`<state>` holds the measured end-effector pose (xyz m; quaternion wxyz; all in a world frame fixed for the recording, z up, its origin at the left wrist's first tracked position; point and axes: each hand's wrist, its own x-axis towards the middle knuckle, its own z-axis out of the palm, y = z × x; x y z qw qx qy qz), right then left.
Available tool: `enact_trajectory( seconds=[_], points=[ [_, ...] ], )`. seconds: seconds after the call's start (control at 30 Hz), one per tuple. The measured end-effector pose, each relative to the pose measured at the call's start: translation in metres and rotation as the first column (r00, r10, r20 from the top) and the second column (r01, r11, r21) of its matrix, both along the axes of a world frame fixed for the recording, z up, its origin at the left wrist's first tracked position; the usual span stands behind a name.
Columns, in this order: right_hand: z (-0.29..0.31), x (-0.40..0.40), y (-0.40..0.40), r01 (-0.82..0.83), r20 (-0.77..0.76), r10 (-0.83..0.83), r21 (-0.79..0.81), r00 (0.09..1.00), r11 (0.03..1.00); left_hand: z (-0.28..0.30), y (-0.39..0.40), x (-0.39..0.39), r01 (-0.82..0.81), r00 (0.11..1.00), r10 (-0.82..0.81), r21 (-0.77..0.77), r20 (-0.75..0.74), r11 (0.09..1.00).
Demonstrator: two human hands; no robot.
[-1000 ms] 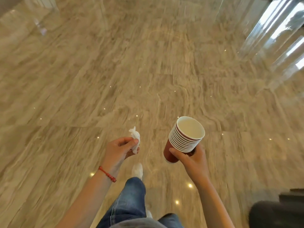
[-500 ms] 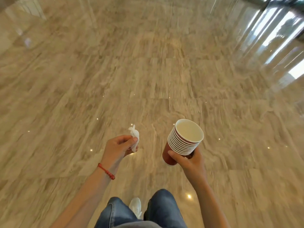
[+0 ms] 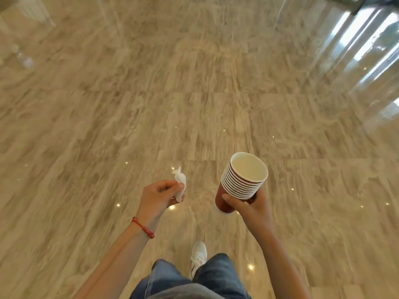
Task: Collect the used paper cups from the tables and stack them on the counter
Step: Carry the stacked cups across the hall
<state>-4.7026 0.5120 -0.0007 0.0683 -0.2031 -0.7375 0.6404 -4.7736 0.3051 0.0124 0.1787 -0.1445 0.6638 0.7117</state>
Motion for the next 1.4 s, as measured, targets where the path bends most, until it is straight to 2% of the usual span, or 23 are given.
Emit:
enact_trajectory(
  seconds=[0.13, 0.37, 0.8, 1.1, 1.4],
  points=[
    [0.01, -0.083, 0.038, -0.016, 0.005, 0.016, 0.012, 1.0, 1.0, 0.009, 0.04, -0.082, -0.004, 1.0, 0.004, -0.002, 0.001, 1.0],
    [-0.011, -0.241, 0.09, -0.024, 0.045, 0.024, -0.011, 0.999, 1.0, -0.013, 0.101, -0.239, 0.025, 0.999, -0.025, 0.005, 0.034, 1.0],
    [0.008, -0.557, 0.21, 0.108, 0.04, -0.108, -0.01, 0.993, 0.994, 0.009, 0.229, -0.586, 0.132, 0.991, -0.132, 0.006, -0.009, 0.991],
    [-0.007, -0.769, 0.325, 0.098, 0.028, -0.098, -0.008, 0.995, 0.995, -0.013, 0.343, -0.783, 0.096, 0.994, -0.096, 0.004, 0.047, 0.995],
    [0.025, -0.992, 0.433, 0.017, 0.008, -0.017, -0.026, 1.0, 1.0, 0.022, 0.457, -0.985, 0.031, 1.0, -0.031, 0.051, 0.001, 0.998]
  ],
)
